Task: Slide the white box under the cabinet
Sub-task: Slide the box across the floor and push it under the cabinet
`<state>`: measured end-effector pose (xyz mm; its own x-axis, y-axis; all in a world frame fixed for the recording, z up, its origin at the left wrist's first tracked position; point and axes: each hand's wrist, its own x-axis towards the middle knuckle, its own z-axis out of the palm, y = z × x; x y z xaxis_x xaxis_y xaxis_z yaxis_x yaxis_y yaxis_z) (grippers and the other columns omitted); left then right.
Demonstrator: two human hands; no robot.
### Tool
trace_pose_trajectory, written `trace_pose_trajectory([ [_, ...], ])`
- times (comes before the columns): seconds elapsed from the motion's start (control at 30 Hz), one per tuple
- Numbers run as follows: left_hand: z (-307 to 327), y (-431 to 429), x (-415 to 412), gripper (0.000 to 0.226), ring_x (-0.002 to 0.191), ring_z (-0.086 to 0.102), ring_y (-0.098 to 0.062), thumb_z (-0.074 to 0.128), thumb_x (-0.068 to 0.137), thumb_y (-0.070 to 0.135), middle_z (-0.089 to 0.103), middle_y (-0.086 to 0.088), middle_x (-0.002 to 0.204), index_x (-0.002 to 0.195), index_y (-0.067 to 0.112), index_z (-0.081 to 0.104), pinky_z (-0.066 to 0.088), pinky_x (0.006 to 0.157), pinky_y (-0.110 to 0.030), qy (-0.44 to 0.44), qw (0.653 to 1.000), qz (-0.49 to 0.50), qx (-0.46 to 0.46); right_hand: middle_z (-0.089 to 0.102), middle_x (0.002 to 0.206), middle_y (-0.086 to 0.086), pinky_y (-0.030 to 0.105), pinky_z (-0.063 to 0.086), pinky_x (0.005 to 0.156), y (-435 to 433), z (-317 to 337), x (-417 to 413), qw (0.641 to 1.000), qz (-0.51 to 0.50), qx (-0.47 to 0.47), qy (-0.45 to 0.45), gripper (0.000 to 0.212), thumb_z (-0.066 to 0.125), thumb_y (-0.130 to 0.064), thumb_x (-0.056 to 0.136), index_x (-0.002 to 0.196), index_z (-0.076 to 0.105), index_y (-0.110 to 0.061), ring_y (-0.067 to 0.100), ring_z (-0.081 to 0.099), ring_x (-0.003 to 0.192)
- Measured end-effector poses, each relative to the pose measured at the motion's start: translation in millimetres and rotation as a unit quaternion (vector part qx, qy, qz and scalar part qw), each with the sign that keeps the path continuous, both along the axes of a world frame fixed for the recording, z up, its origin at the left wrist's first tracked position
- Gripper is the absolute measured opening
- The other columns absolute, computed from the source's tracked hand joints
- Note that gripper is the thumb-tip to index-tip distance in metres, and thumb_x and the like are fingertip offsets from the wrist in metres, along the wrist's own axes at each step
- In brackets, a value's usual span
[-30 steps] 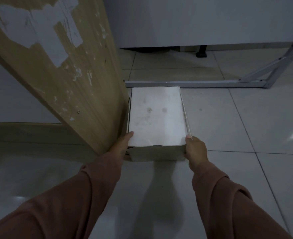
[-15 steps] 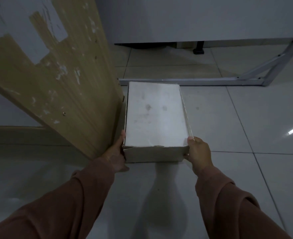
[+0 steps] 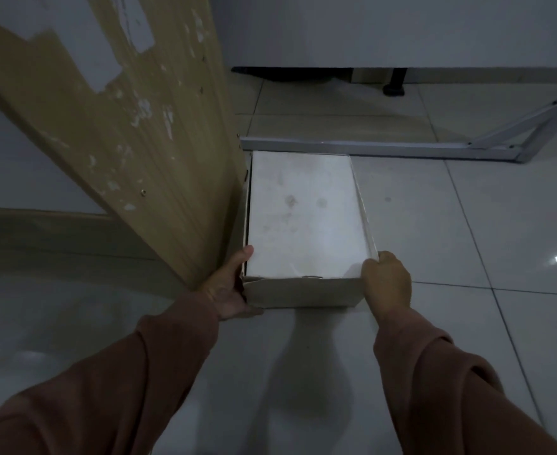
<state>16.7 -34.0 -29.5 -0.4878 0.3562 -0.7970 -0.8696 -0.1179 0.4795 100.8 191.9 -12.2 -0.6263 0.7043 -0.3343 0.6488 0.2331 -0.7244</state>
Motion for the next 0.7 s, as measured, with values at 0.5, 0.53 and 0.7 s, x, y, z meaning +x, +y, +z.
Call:
trace_pose_trajectory([
  [0.5,22.5,-40.9,58.9,0.079,0.115,0.054,-0.040,0.083,0.051,0.034,0.065,-0.021,0.119,0.123,0.010,0.059,0.032,0.108,-0.062,0.004,0.999,-0.005,0.039,0.061,0.115,0.024,0.029,0.038,0.075,-10.0,43.5,7.7,0.992,0.100,0.061,-0.044,0.027,0.039,-0.008,0.090,0.107,0.057,0.005,0.035,0.056,0.097],
  [0.53,26.3,-43.9,62.1,0.090,0.115,0.055,-0.040,0.091,0.040,0.032,0.065,-0.021,0.119,0.122,0.010,0.060,0.035,0.105,-0.062,0.011,0.999,-0.014,0.041,0.061,0.117,0.024,0.031,0.040,0.077,-10.2,47.4,10.0,0.991,0.098,0.070,-0.052,0.028,0.039,-0.006,0.091,0.110,0.056,0.005,0.037,0.057,0.103],
  [0.7,45.4,-56.1,78.1,0.096,0.106,0.062,-0.039,0.094,0.029,0.032,0.066,-0.019,0.117,0.118,0.010,0.064,0.051,0.083,-0.060,0.054,0.995,-0.078,0.040,0.058,0.124,0.028,0.035,0.046,0.091,-12.9,70.8,22.4,0.988,0.072,0.118,-0.068,0.029,0.039,0.001,0.092,0.115,0.054,0.010,0.041,0.055,0.115],
])
